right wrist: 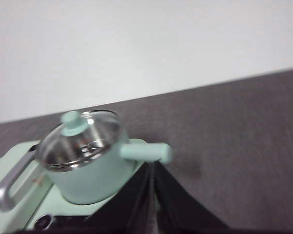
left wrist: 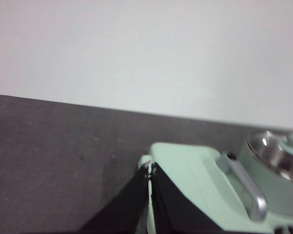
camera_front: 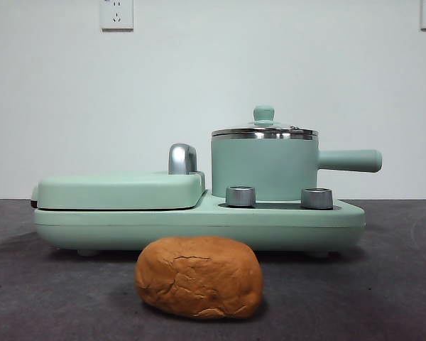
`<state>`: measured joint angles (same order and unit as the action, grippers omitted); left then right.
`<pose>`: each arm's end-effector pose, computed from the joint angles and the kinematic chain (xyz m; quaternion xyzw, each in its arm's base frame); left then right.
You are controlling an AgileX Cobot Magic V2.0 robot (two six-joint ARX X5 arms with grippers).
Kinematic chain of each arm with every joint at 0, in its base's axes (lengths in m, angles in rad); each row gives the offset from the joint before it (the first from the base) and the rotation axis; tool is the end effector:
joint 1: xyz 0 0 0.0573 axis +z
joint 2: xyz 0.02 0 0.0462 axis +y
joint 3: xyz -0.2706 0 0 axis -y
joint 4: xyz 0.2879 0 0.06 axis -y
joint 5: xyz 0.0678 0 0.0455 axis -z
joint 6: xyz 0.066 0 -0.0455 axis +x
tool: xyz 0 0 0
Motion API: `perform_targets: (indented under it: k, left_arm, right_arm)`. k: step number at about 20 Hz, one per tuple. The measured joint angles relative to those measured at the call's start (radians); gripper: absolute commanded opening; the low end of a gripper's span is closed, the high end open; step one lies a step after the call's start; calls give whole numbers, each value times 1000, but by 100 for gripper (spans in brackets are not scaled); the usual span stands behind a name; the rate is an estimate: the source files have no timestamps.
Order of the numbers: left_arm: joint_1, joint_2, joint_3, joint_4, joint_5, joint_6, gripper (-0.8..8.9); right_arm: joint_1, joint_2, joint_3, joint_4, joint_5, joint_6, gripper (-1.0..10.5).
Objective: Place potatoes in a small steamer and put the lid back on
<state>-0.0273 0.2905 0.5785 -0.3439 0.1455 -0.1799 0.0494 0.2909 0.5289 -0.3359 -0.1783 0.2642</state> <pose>0.1523 -0.0137 0.3129 -0.0911 0.0355 -0.0834 0.9917 0.1578 0.0195 0.2943 0.1338 0.0633 0.1060 0.9833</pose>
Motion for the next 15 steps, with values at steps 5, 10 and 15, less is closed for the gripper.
perform_targets:
  k: [5,10,15]
  left_arm:
    - [0,154,171,-148,117,142,6]
    - [-11,296,292,-303,224,304,6]
    - [-43,389,348,-352,339,487,6]
  right_arm:
    - [0,117,111,-32,-146,-184,13]
    - [0,208,171,-83,-251,-378,13]
    - [8,248,175,-117,-291,-567,13]
